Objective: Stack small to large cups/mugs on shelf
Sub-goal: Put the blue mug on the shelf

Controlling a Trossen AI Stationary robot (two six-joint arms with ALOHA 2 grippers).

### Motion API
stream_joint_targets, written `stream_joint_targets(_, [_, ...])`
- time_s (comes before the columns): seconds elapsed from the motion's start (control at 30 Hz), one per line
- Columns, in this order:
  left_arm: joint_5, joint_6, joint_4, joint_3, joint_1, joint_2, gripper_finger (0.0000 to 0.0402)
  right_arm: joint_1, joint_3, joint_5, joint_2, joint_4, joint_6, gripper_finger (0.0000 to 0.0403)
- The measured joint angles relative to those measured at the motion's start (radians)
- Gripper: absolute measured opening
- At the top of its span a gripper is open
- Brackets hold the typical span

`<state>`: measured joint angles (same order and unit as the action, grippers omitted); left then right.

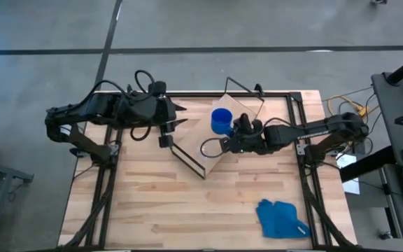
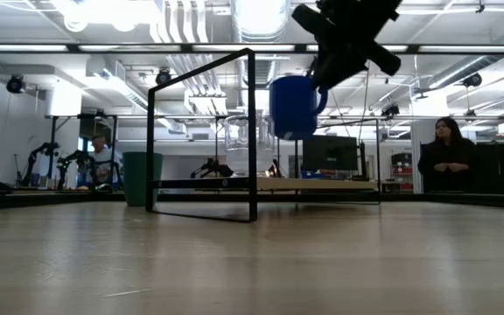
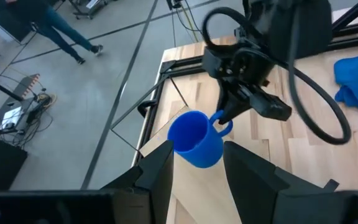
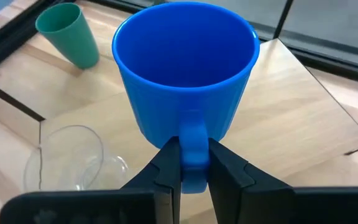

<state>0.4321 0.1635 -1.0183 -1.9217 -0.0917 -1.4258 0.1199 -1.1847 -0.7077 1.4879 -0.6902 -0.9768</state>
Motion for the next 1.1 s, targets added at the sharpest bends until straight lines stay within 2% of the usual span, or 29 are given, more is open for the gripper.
stream_joint_targets(0.4, [0.049, 0.000, 0.000, 0.000, 0.000, 0.000, 0.0128, 0.064, 0.168, -0.064, 0.001, 0.230, -0.071, 0.0050])
stream_joint_targets(0.73, [0.049, 0.000, 0.000, 0.000, 0.000, 0.000, 0.0128, 0.097, 0.228, -0.064, 0.001, 0.239, -0.153, 0.0050])
stream_joint_targets(1.1, [0.049, -0.001, 0.016, 0.000, 0.000, 0.000, 0.0128, 0.098, 0.254, -0.064, 0.001, 0.262, -0.149, 0.0050])
